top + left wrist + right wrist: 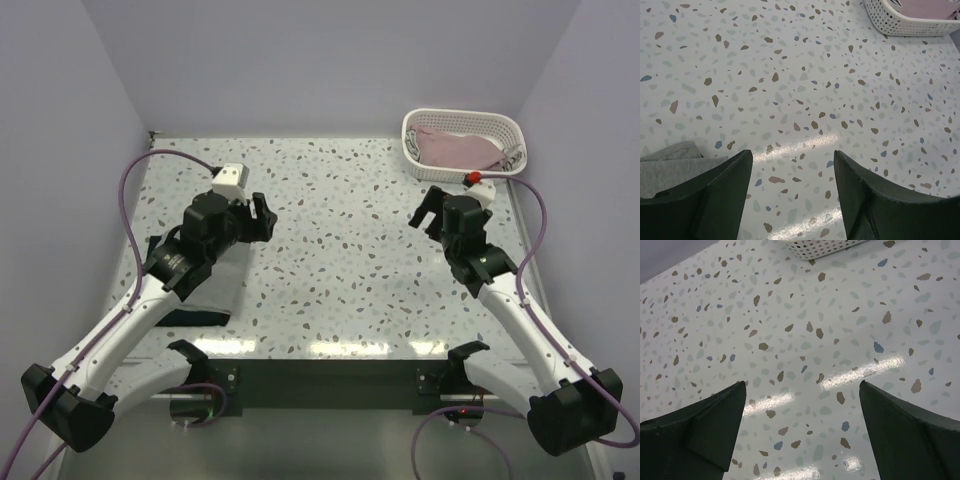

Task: Fold and stack the tank tops
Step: Grab the tank top from the pile

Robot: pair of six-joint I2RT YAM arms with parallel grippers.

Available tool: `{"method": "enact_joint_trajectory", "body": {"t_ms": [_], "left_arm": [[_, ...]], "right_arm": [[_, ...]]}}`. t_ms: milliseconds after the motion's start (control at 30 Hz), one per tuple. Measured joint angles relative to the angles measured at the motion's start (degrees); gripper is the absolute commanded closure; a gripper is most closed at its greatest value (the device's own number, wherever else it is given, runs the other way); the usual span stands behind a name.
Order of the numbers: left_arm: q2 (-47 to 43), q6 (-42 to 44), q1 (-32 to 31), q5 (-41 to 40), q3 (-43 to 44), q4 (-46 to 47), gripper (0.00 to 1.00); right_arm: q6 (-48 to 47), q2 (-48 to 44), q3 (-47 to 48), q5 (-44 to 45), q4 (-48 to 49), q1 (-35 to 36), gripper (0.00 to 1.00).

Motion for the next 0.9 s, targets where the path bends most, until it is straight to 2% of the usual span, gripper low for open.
{"method": "enact_joint_trajectory", "body": {"t_ms": [200, 367, 600, 733, 900], "left_arm": [[-0.2, 0.0, 0.0, 0.5, 0.0, 0.0, 0.29], [-0.8, 0.0, 0.0, 1.7, 0.0, 0.0, 0.29], [-0.9, -0.1, 0.0, 3.3, 0.0, -0.9, 0.29], [-1.1, -0.1, 0.0, 3.7, 0.0, -1.3, 0.28], [-1.1, -0.1, 0.0, 4.0, 0.0, -1.4, 0.28]], "right_arm": [[-1.3, 4.2, 3.1, -0.1, -0.3, -0.2, 0.01], [-4.6, 21.7, 19.7, -1.3, -0.7, -3.7, 0.01], [-6.3, 47.9, 44.2, -2.3, 1.7, -13.6, 0.05], [-6.5, 59.1, 52.5, -3.7, 4.7, -16.3, 0.08], [-7.0, 69.8, 60.6, -3.4, 6.3, -16.6, 0.09]]}}
